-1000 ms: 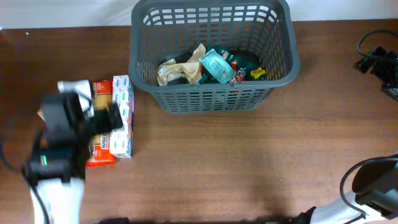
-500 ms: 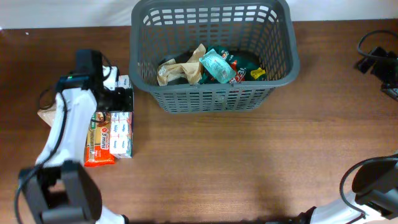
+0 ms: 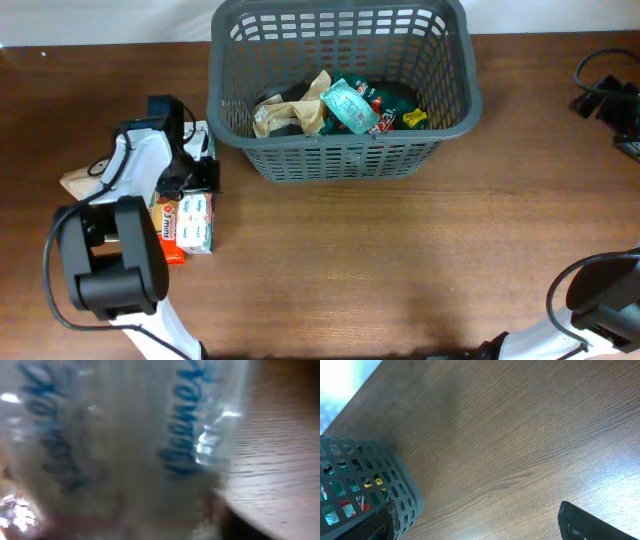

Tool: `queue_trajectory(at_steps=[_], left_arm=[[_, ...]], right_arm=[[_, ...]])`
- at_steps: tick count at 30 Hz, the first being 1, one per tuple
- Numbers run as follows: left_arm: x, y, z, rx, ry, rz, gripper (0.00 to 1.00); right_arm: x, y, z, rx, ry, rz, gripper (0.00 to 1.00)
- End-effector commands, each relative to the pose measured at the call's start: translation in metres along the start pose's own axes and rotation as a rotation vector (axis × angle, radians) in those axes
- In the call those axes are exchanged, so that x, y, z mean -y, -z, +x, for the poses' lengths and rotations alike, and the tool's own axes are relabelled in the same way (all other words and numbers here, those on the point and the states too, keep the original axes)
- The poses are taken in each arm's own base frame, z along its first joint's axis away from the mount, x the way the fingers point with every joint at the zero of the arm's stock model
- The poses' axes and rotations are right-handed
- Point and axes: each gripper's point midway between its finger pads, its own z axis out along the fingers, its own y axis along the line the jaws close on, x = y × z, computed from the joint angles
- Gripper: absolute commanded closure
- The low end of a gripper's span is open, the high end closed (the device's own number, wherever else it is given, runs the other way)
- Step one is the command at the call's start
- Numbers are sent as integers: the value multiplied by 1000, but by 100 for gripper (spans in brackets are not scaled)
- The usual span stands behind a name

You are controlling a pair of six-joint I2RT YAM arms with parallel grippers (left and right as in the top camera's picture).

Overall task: Pack container
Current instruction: 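Reach the left gripper to the row of Kleenex packs and grasp it, then lift the Kleenex packs into the basket's back and open the left gripper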

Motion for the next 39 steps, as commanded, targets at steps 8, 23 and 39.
queue_trajectory(at_steps=[8, 23, 39], left_arm=[[-17, 13, -13, 37, 57, 30, 98], [-19, 315, -151, 816, -183, -76, 98], [265, 365, -78, 1008, -1424, 30, 98]], right_arm=[[-1, -3, 1, -10, -10, -7, 1], [-1, -3, 1, -10, -10, -7, 1], [-1, -3, 1, -10, -10, -7, 1]])
